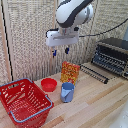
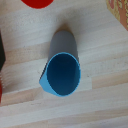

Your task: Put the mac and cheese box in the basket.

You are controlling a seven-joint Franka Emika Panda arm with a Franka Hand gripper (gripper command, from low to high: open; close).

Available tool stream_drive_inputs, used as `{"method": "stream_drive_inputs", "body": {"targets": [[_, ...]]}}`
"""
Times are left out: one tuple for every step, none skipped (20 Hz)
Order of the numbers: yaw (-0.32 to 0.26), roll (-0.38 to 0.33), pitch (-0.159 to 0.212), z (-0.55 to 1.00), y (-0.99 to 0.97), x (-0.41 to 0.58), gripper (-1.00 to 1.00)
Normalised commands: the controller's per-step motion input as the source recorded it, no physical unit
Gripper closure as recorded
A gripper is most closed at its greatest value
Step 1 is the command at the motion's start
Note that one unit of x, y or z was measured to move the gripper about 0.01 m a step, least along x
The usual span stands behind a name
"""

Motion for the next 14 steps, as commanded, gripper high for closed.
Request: {"method": "stream_drive_inputs", "body": {"targets": [[-0.01,0.132,-0.1,-0.11,-0.92,0.234,-1.0],[0.004,0.092,0.0,0.0,-0.94,0.143,-1.0],[0.004,0.092,0.0,0.0,-0.94,0.143,-1.0],[0.006,0.095,0.0,0.0,-0.93,0.117,-1.0],[0.004,0.085,-0.003,0.0,-0.86,0.1,-1.0],[0.0,0.074,0.0,0.0,-0.79,0.109,-1.0],[0.0,0.052,0.0,0.0,-0.62,0.109,-1.0],[0.0,0.032,0.0,0.0,-0.5,0.12,-1.0],[0.0,0.033,0.0,0.0,-0.57,0.131,-1.0],[0.0,0.036,0.0,0.0,-0.6,0.146,-1.0],[0.017,0.035,0.0,-0.01,-0.56,0.143,-1.0],[0.049,0.016,0.0,-0.16,-0.29,0.111,-1.0],[0.096,0.0,0.0,-0.27,-0.03,0.003,-1.0],[0.134,0.0,0.0,-0.34,0.02,0.0,-1.0]]}}
